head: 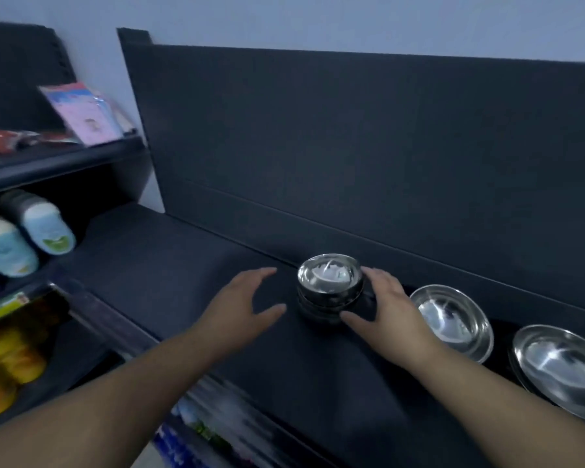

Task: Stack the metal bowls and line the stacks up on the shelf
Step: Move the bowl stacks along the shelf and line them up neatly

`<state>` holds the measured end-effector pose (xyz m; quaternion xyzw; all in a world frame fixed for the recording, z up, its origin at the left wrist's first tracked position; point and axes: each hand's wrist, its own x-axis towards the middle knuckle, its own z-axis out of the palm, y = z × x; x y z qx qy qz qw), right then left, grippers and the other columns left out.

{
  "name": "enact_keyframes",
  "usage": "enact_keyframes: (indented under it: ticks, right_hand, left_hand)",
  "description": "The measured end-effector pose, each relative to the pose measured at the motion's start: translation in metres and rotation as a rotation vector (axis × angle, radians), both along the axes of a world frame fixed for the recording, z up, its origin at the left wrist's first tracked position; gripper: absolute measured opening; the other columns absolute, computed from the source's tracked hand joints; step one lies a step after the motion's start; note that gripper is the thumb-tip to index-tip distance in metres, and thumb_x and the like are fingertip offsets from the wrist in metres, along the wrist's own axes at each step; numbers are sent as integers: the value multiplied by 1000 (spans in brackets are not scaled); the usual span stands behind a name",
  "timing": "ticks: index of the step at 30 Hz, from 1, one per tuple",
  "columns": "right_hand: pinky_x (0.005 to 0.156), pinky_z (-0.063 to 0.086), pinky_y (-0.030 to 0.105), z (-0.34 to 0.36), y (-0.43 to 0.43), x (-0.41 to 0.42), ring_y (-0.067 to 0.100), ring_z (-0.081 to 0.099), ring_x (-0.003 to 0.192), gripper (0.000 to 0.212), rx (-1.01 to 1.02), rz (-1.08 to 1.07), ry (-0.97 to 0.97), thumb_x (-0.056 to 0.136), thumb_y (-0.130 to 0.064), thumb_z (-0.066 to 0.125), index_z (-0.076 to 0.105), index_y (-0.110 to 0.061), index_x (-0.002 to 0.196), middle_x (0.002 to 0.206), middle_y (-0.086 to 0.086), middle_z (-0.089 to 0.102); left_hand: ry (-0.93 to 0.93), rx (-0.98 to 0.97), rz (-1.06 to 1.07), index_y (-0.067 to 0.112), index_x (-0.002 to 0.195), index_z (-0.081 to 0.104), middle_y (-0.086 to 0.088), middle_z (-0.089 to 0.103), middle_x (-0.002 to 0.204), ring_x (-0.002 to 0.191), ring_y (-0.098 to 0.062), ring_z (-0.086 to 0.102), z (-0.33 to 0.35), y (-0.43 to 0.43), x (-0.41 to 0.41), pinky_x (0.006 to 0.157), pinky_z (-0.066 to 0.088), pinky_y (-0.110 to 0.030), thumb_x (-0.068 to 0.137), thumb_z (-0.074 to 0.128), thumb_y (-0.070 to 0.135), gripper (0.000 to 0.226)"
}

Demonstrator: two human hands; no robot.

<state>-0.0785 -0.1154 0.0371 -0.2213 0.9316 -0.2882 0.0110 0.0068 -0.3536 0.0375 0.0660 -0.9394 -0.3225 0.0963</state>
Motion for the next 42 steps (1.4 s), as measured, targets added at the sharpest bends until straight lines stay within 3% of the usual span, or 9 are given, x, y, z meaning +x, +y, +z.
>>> enact_keyframes:
  ticks: [4, 12, 14, 17, 22, 26, 29, 33, 42]
  right_hand:
    - [107, 17, 13, -2, -10, -22, 13, 28, 145, 102, -55, -54, -68, 76, -42, 79, 17, -21, 155, 159, 0, 27]
    - [111, 32, 22, -16, -21, -36, 12, 39, 140, 123, -149, -145, -253, 67, -59, 79, 3, -23, 157, 153, -5, 40]
    - [105, 33, 17, -22, -23, -38, 8, 45, 134, 125, -187, -150, -339, 66, -58, 81, 2, -24, 156, 145, -12, 49]
    - [107, 37, 20, -28, -26, -41, 2, 50, 129, 122, -282, -142, -445, 60, -58, 84, 9, -34, 153, 133, -20, 56]
    - [87, 54, 29, -31, -38, -35, 3, 58, 120, 112, -477, -204, -542, 56, -58, 85, 15, -55, 143, 130, -23, 59]
    - [112, 42, 36, -32, -55, -19, 2, 55, 125, 113, -599, -285, -474, 59, -45, 89, 22, -40, 149, 132, -15, 61]
    - [107, 46, 28, -27, -65, -1, -3, 53, 125, 104, -662, -348, -409, 65, -32, 88, 26, -39, 148, 131, -16, 61]
    - [98, 49, 20, -12, -71, 26, -3, 54, 124, 96, -720, -425, -311, 65, -35, 87, 33, -40, 144, 130, -20, 61]
    - [106, 47, 42, 14, -18, 126, 4, 58, 121, 83, -777, -643, -145, 59, -52, 85, 44, -51, 131, 126, -24, 62]
  left_hand:
    - [-58, 67, -57, 32, 148, 30, 6, 35, 151, 135, -11, 37, -10, 0, -42, 113, 32, -27, 81, 70, 47, 79]
    - [-258, 315, -132, 28, 153, 15, 8, 29, 156, 142, -13, 31, -36, -2, -104, 114, 27, -28, 78, 66, 59, 95]
    - [-334, 377, -194, 32, 151, 20, 11, 37, 152, 137, -11, 39, -42, -5, -113, 111, 34, -30, 71, 65, 69, 99]
    - [-445, 602, -322, 52, 136, 28, 17, 49, 138, 119, -7, 55, -47, -8, -120, 90, 55, -32, 59, 68, 71, 89]
    - [-517, 836, -473, 53, 137, 28, 15, 50, 137, 117, -9, 57, -54, -14, -125, 85, 54, -24, 67, 73, 65, 84]
    - [-527, 917, -545, 52, 138, 29, 14, 53, 138, 119, -9, 59, -53, -27, -129, 88, 53, -24, 63, 76, 60, 89]
    - [-513, 928, -601, 52, 140, 28, 18, 54, 136, 119, -5, 58, -47, -35, -128, 97, 49, -28, 62, 77, 57, 92]
    - [-480, 932, -694, 50, 140, 32, 19, 58, 133, 115, -2, 61, -28, -34, -121, 103, 46, -34, 67, 75, 54, 85]
    - [-496, 933, -903, 49, 136, 38, 25, 62, 124, 110, 3, 62, 4, 38, -64, 97, 47, -33, 70, 74, 48, 74]
